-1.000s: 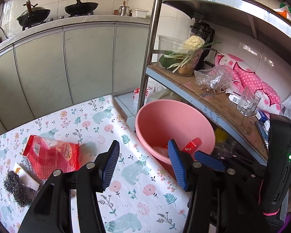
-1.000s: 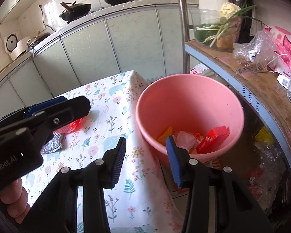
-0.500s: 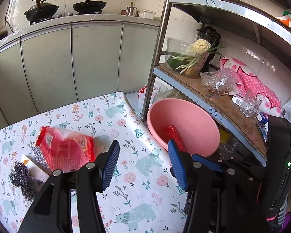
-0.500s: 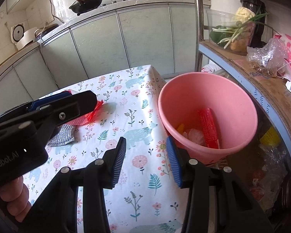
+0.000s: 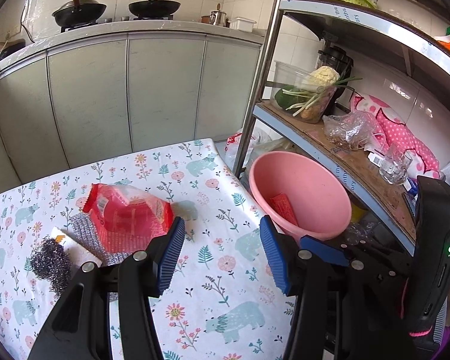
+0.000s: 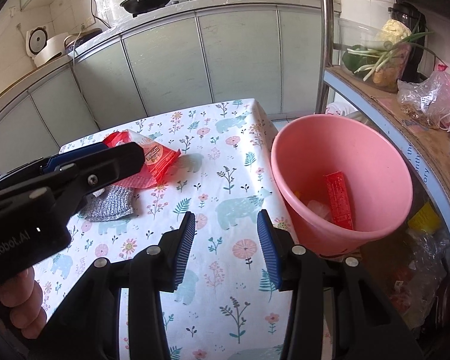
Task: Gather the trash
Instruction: 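Move both open grippers back over the remaining trash on the table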
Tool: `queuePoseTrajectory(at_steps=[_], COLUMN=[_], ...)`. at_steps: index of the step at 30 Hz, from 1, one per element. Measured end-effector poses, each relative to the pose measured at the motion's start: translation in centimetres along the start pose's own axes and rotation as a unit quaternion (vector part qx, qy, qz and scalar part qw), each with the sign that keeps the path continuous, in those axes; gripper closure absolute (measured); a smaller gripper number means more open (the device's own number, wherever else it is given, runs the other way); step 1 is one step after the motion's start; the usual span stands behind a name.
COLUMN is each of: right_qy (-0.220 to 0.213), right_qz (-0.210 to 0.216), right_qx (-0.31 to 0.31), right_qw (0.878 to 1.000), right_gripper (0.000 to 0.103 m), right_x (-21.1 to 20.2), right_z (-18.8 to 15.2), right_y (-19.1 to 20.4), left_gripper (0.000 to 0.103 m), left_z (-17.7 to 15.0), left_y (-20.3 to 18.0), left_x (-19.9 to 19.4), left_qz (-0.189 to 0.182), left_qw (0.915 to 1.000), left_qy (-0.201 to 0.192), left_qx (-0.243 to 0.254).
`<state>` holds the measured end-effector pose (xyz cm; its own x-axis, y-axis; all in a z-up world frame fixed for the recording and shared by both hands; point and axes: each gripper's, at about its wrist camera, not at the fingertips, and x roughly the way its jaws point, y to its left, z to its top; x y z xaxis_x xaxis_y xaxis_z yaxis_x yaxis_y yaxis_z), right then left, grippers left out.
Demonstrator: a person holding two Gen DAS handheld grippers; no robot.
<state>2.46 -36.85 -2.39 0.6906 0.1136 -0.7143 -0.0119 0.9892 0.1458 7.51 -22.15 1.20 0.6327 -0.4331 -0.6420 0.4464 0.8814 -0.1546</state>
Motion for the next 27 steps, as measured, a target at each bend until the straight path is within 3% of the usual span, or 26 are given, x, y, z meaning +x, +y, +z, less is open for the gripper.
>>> queuePoseTrajectory(at_steps=[12, 27], right_qy=[-0.002, 0.014], right_qz=[0.012, 0.054], right_qx=[-0.015, -0.037], right_qw=[1.0, 0.998], right_gripper=[0.059, 0.059], right_x=[0.2, 1.8], right_z=[0.3, 0.0], right_y=[1.8, 4.2], left_gripper=[0.052, 0.052], left_z=[-2.0, -6.9], left_y=[3.8, 14.3], left_x=[-2.7, -6.9], left_qz=[0.022, 0.092], left_qw=[0.9996, 0.9895], left_qy=[-0.003, -0.011], left_qx=[-0.017, -0.111])
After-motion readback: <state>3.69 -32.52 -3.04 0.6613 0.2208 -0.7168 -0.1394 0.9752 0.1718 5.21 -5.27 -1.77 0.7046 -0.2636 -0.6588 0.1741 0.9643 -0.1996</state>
